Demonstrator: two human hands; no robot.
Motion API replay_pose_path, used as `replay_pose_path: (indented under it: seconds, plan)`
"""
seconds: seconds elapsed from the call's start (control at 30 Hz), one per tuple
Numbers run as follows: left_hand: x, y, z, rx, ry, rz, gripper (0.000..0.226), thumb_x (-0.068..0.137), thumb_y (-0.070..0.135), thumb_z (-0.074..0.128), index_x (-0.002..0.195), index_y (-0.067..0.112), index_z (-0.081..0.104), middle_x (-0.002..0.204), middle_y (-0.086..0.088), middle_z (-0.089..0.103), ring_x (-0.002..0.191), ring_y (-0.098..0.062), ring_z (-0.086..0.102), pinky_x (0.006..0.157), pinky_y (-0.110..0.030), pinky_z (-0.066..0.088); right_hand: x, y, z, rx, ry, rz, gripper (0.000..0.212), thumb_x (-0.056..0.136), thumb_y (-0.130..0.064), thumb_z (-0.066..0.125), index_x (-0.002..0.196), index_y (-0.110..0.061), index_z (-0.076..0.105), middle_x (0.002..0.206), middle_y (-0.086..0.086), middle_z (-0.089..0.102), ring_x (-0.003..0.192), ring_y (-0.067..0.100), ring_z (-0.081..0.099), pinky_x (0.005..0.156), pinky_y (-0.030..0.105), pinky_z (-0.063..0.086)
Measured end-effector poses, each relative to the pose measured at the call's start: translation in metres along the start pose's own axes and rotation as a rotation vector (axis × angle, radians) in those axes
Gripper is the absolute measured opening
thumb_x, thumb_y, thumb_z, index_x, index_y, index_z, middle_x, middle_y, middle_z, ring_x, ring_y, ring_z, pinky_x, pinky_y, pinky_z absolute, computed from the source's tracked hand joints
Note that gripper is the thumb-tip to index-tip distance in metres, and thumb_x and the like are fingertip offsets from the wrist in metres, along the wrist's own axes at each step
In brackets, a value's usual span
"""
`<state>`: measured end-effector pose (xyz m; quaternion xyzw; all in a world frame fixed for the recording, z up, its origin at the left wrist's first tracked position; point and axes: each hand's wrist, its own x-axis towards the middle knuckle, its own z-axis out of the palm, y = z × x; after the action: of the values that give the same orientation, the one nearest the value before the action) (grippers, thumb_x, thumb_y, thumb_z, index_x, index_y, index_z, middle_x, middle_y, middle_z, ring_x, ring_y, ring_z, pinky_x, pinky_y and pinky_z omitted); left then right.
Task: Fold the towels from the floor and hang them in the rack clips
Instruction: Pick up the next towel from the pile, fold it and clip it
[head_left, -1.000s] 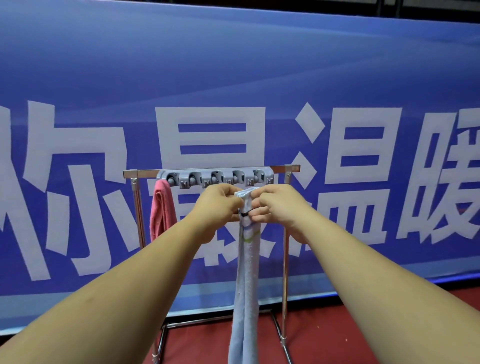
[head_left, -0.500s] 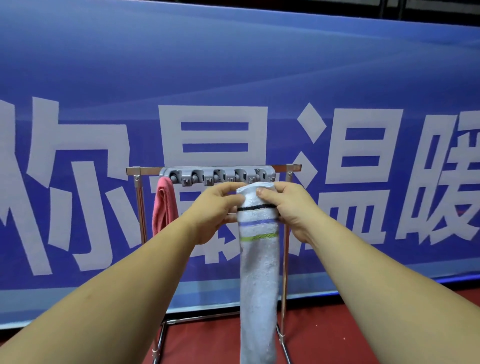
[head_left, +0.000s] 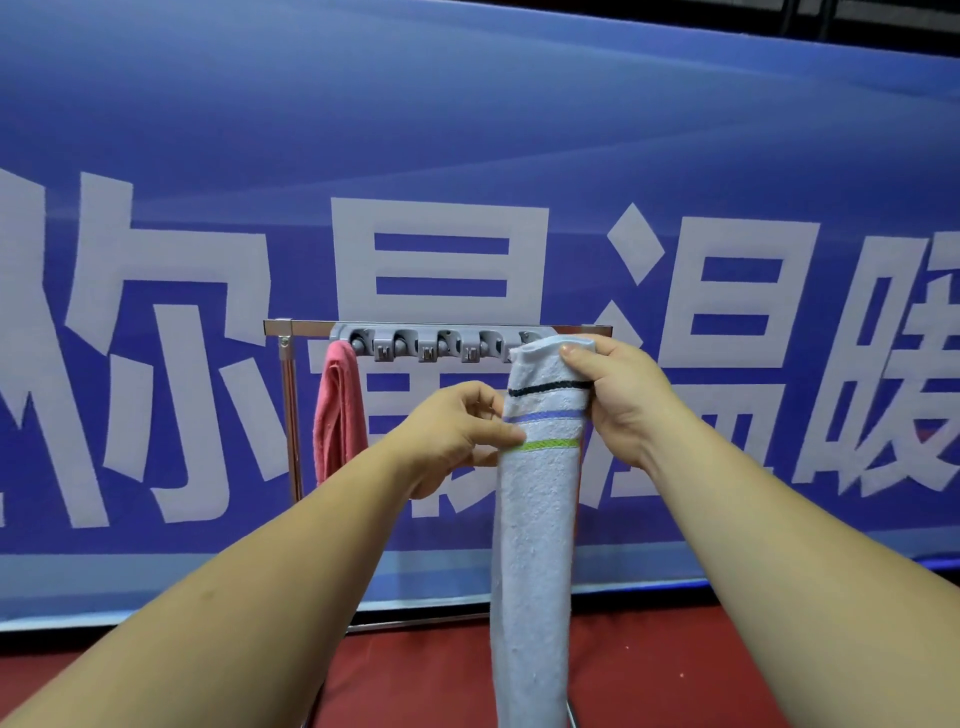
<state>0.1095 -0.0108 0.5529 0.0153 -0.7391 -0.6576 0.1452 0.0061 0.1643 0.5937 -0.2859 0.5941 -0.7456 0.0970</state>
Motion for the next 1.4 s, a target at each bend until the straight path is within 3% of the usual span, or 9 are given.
replay_pose_path:
  seconds: [0.13,0.3,0.43,0.53,0.83,1.03,1.13,1.27,1.4]
  plan:
    - [0.000,-0.007,0.005,-0.001,-0.019,-0.013,0.028,0.084,0.000,0.086,0.088,0.014,0.062,0.080,-0.003,0.072,0.079,-0.019,0.072,0.072,-0.032,0.059,-0.003,-0.006,0.002,0.137,0.013,0.033,0.023,0.108,-0.007,0.054,0.120,0.000,0.072,0.102,0.016,0.079,0.089,0.026,0.076,0.083,0.044,0.064]
    - [-0.001,-0.016,0.006,0.024,-0.033,-0.060,0.032,0.083,0.004,0.088,0.082,0.024,0.063,0.095,-0.001,0.071,0.098,-0.017,0.069,0.098,-0.043,0.056,-0.004,-0.010,0.004,0.249,0.068,0.067,0.027,0.108,-0.008,0.054,0.130,0.002,0.067,0.114,0.024,0.076,0.095,0.032,0.075,0.085,0.049,0.064]
    - [-0.001,-0.024,0.007,0.005,0.024,-0.048,0.033,0.085,-0.001,0.086,0.087,0.018,0.058,0.087,-0.010,0.066,0.086,-0.021,0.071,0.077,-0.033,0.061,0.000,-0.018,0.006,0.211,0.105,0.046,0.027,0.107,-0.006,0.055,0.129,0.003,0.068,0.108,0.021,0.078,0.089,0.029,0.076,0.080,0.044,0.065]
    - [0.001,-0.025,0.008,-0.025,0.096,-0.001,0.037,0.086,0.001,0.085,0.089,0.019,0.053,0.094,-0.016,0.061,0.091,-0.028,0.069,0.078,-0.041,0.061,0.002,-0.023,0.008,0.188,0.142,0.017,0.027,0.107,-0.006,0.055,0.128,0.003,0.068,0.104,0.018,0.077,0.085,0.026,0.075,0.080,0.044,0.064]
    - [0.002,-0.021,0.017,-0.002,0.111,0.027,0.013,0.093,0.001,0.076,0.088,0.011,0.069,0.082,-0.002,0.072,0.071,-0.013,0.067,0.065,-0.022,0.056,0.002,-0.031,0.013,0.137,0.134,0.006,0.027,0.106,-0.007,0.057,0.128,0.005,0.068,0.103,0.019,0.078,0.084,0.027,0.075,0.074,0.042,0.065]
    - [0.000,-0.018,0.018,-0.181,-0.011,-0.033,0.031,0.097,-0.007,0.064,0.123,0.008,0.061,0.106,-0.019,0.078,0.089,-0.027,0.074,0.082,-0.035,0.064,0.003,-0.037,0.011,0.126,0.097,0.021,0.027,0.106,-0.007,0.054,0.128,0.003,0.068,0.110,0.022,0.078,0.091,0.031,0.075,0.075,0.043,0.065]
    - [0.001,-0.022,0.016,-0.088,-0.082,-0.045,0.046,0.092,-0.008,0.073,0.134,0.006,0.061,0.104,-0.020,0.074,0.094,-0.025,0.070,0.093,-0.039,0.061,0.004,-0.037,0.006,0.173,0.079,0.077,0.022,0.105,-0.008,0.052,0.109,-0.005,0.074,0.096,0.016,0.078,0.086,0.031,0.074,0.084,0.046,0.062]
    - [0.002,-0.022,0.017,0.022,-0.122,-0.038,0.013,0.091,-0.005,0.077,0.100,0.004,0.075,0.093,-0.007,0.075,0.088,-0.022,0.071,0.092,-0.040,0.061,0.005,-0.035,0.001,0.237,0.084,0.131,0.020,0.104,-0.009,0.053,0.098,-0.011,0.072,0.090,0.013,0.079,0.073,0.027,0.077,0.072,0.041,0.063]
    - [0.000,-0.017,0.025,0.028,-0.074,-0.015,0.022,0.089,-0.006,0.078,0.085,0.010,0.064,0.089,-0.010,0.070,0.077,-0.020,0.072,0.069,-0.030,0.063,0.007,-0.032,-0.002,0.244,0.084,0.120,0.022,0.105,-0.009,0.051,0.096,-0.011,0.071,0.085,0.013,0.079,0.071,0.027,0.078,0.069,0.039,0.062]
